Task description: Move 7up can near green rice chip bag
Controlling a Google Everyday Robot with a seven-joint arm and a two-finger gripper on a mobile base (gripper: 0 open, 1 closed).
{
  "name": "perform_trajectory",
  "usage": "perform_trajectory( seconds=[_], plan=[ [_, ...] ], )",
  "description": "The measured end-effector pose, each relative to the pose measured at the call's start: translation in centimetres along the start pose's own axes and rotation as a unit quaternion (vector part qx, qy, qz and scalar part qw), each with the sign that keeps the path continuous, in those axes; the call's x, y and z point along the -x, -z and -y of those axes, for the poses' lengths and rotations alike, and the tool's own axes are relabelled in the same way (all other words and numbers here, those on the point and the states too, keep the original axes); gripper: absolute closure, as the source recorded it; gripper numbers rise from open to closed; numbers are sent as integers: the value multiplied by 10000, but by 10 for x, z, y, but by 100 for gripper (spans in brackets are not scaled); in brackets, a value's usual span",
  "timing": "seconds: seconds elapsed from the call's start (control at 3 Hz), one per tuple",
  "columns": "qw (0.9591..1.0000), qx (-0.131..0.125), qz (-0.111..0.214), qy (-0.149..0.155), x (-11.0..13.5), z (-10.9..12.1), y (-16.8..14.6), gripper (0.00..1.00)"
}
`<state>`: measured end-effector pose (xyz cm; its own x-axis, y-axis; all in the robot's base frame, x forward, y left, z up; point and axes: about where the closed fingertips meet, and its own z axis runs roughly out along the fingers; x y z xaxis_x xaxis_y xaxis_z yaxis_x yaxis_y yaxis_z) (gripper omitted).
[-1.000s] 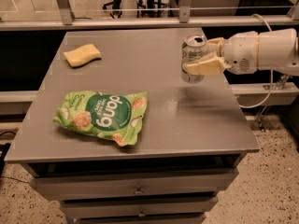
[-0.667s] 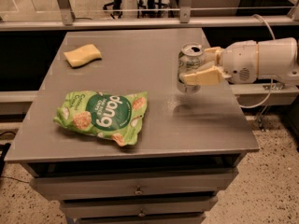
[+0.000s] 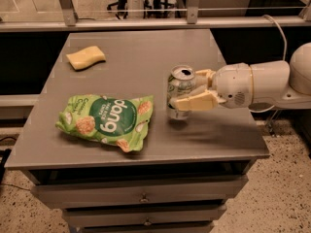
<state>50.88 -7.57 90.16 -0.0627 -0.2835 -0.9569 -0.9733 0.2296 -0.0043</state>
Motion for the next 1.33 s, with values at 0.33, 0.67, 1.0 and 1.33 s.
perform_trajectory(
  seconds=[0.33, 0.67, 1.0, 1.33],
  plan=[
    [9994, 305, 118, -88, -9, -22, -18, 100],
    [9981, 585, 198, -85, -19, -40, -32, 85],
    [9970, 719, 254, -97, -29, -47, -39, 55],
    [9970, 719, 254, -97, -27, -47, -38, 31]
  ],
)
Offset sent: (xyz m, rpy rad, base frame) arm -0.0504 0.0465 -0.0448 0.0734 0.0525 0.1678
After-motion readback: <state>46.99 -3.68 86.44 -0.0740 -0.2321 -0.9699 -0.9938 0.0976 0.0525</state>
